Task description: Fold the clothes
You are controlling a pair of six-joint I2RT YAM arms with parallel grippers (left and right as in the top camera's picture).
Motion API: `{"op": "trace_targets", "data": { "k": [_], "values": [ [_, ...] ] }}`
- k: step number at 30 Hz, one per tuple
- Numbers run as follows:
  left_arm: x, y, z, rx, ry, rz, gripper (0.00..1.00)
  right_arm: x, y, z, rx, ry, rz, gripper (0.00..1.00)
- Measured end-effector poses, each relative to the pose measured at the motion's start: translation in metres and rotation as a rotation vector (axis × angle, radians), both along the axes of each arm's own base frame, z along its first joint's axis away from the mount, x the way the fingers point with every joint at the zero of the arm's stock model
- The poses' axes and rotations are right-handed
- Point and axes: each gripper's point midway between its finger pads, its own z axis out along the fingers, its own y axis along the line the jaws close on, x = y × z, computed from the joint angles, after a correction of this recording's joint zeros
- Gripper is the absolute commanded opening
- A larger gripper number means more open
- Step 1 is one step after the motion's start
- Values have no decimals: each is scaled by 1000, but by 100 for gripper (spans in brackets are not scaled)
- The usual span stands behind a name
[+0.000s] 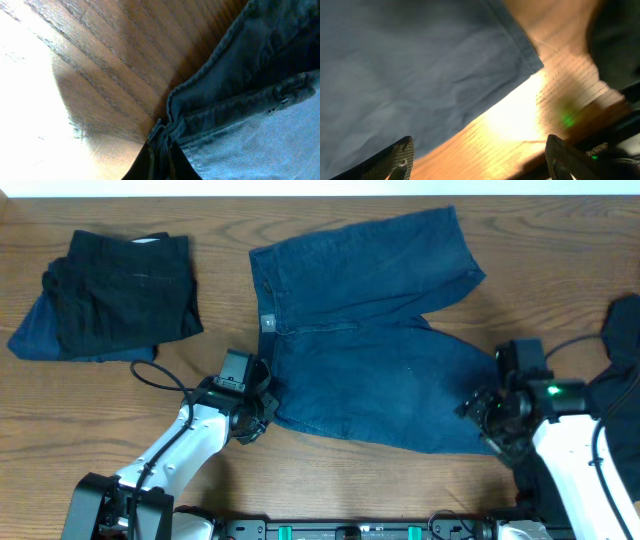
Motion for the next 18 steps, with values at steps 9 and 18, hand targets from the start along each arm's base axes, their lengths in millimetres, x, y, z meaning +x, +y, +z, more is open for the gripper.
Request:
{"op": "trace_targets", "data": {
  "k": [9,18],
  "values": [
    [0,0,0,1,-1,-5,6,-21,-3,-72,-1,15,-228,84],
    [-4,1,-1,6,13,-7,6,-3,-10,-82,-7,-104,-363,83]
  ]
}}
